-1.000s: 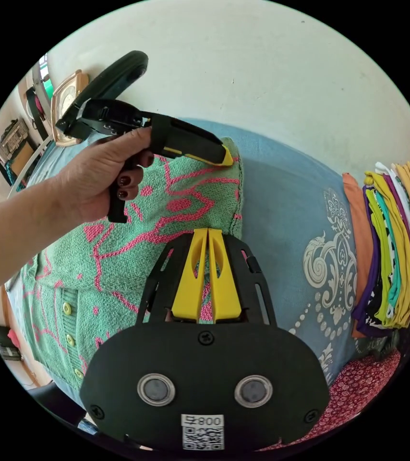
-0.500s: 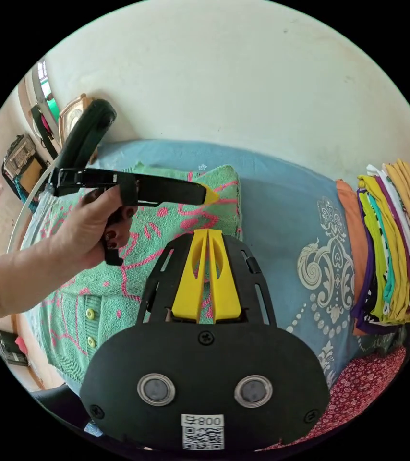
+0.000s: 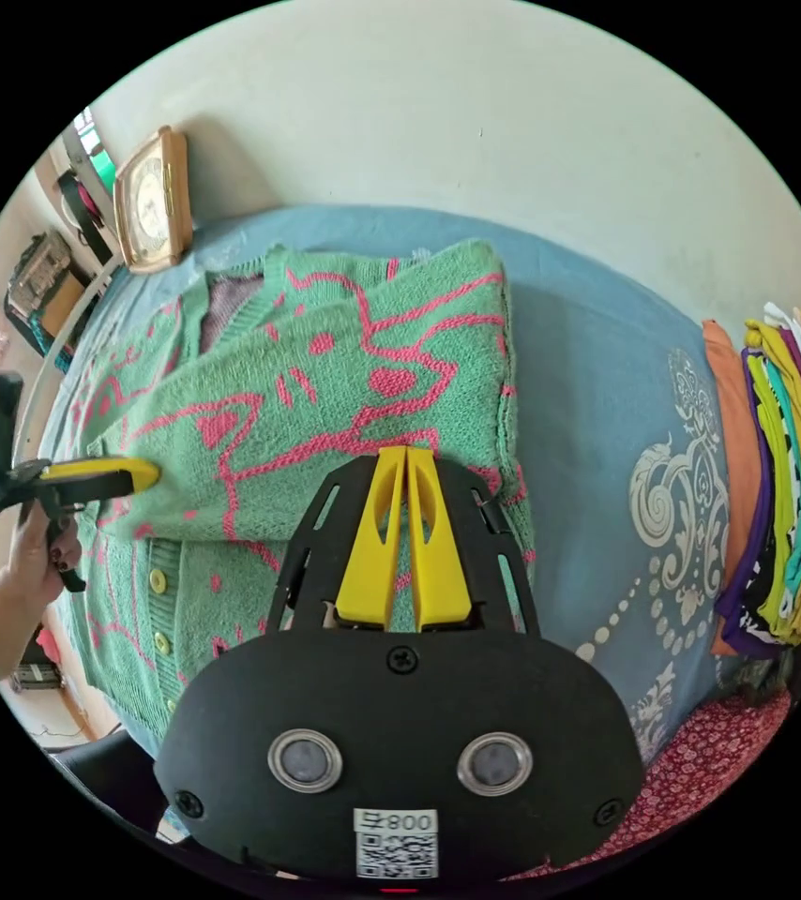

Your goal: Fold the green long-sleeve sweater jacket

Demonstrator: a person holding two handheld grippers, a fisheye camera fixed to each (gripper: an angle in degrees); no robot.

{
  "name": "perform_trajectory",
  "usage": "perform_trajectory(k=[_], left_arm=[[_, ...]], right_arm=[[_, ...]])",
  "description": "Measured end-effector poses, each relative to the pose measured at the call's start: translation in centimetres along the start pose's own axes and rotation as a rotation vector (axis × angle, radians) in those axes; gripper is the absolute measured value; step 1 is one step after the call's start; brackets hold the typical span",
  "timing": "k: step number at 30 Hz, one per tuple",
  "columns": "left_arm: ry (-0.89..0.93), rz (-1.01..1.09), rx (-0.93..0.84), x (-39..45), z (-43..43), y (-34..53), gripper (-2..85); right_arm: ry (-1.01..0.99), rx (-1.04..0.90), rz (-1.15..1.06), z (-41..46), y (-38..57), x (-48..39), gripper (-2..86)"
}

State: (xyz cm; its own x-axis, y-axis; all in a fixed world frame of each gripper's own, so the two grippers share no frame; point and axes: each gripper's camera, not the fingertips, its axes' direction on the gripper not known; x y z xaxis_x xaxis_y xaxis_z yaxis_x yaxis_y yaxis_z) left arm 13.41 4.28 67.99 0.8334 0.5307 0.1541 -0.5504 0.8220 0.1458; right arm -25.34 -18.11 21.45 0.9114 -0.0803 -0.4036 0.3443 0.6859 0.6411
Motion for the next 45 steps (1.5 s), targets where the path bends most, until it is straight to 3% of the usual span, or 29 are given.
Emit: perform_trajectory(k=[2,6,9,14,17,24,31,37,45], left_arm=[[0.076,-0.102,0.036,-2.1,-2.4,2.3,0.3],[-0.018,-0.068,0.133,-1.7,-9.8,7.3,0.3],[-0.105,-0.111,0.078,-3.9,-11.5,10.9,0.2],[-0.014,-0.195,0.117,-7.9,-16.1,16.5,0.2],[-0.014,-0.224,0.193,-9.3,-21.8,22.5,0.5],[0.041,-0.728,0.510,-19.6,-37.8,47.7,3.4],[0.073,-1.135,0.901,-26.4,-46.4,67.9,7.9],[0.142,-1.263,1.028,-29.1,-47.5,74.4,8.7],[0.179,-1.279,1.039,-32.2,-49.4,75.5,6.1]], right_arm=[[-0.001,-0.030,0.008,-0.3,-0.8,-0.6,0.0],[-0.003,0.027,-0.033,-2.7,-1.9,-3.9,0.1],[-0.115,0.053,-0.106,-3.1,-2.4,-8.3,0.1],[-0.226,-0.120,-0.277,0.8,-3.1,-16.4,0.1],[-0.156,-0.142,-0.296,1.7,-3.7,-19.0,0.1],[-0.370,-0.087,-0.349,0.3,-6.5,-24.6,0.0],[-0.364,-0.228,-0.505,4.8,-8.9,-32.1,0.0],[-0.347,-0.285,-0.506,7.4,-10.2,-33.7,0.0],[-0.359,-0.303,-0.506,9.3,-12.3,-33.7,-0.2]])
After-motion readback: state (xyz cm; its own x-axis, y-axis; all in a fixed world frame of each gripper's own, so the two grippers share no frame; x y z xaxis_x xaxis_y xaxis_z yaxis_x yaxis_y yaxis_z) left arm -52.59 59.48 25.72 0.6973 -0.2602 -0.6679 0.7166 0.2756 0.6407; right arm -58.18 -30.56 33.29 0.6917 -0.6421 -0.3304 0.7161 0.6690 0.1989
